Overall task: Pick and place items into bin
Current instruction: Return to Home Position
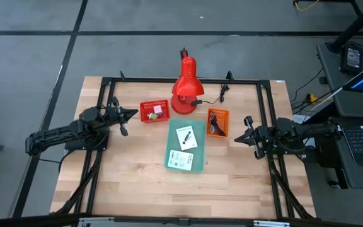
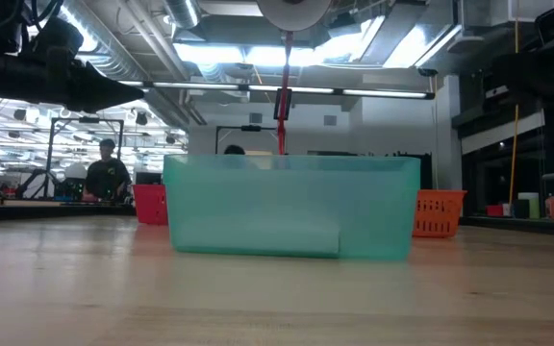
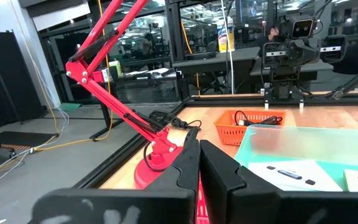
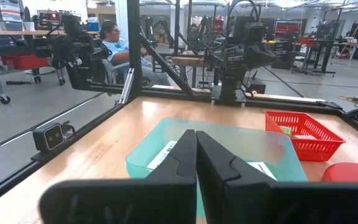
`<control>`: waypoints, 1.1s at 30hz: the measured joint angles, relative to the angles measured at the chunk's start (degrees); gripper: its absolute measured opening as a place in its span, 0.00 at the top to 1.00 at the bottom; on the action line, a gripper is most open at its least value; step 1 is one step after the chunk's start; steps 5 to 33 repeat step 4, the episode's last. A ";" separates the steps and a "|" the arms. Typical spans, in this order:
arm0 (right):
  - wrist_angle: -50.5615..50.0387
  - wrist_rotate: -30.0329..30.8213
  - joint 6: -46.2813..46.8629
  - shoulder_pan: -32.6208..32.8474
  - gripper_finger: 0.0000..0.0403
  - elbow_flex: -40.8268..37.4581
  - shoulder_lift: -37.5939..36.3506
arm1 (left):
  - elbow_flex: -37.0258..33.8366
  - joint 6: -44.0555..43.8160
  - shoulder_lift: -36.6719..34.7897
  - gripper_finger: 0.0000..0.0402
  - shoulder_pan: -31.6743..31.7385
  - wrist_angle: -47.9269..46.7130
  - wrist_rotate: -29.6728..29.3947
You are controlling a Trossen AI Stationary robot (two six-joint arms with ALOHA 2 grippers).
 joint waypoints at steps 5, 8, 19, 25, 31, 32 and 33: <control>0.00 -0.02 -0.04 0.00 1.00 0.00 0.00 | 0.00 0.00 0.00 0.98 0.00 0.00 0.00; 0.00 -0.02 -0.04 0.00 1.00 0.00 0.00 | 0.00 0.00 0.00 0.98 0.00 0.00 0.00; 0.00 -0.02 -0.04 0.00 1.00 0.00 0.00 | 0.00 0.00 0.00 0.98 0.00 0.00 0.00; 0.00 -0.02 -0.04 0.00 1.00 0.00 0.00 | 0.00 0.00 0.00 0.98 0.00 0.00 0.00; 0.00 -0.02 -0.04 0.00 1.00 0.00 0.00 | 0.00 0.00 0.00 0.98 0.00 0.00 0.00; 0.00 -0.02 -0.04 0.00 1.00 0.00 0.00 | 0.00 0.00 0.00 0.98 0.00 0.00 0.00; 0.00 -0.02 -0.04 0.00 1.00 0.00 0.00 | 0.00 0.00 0.00 0.98 0.00 0.00 0.00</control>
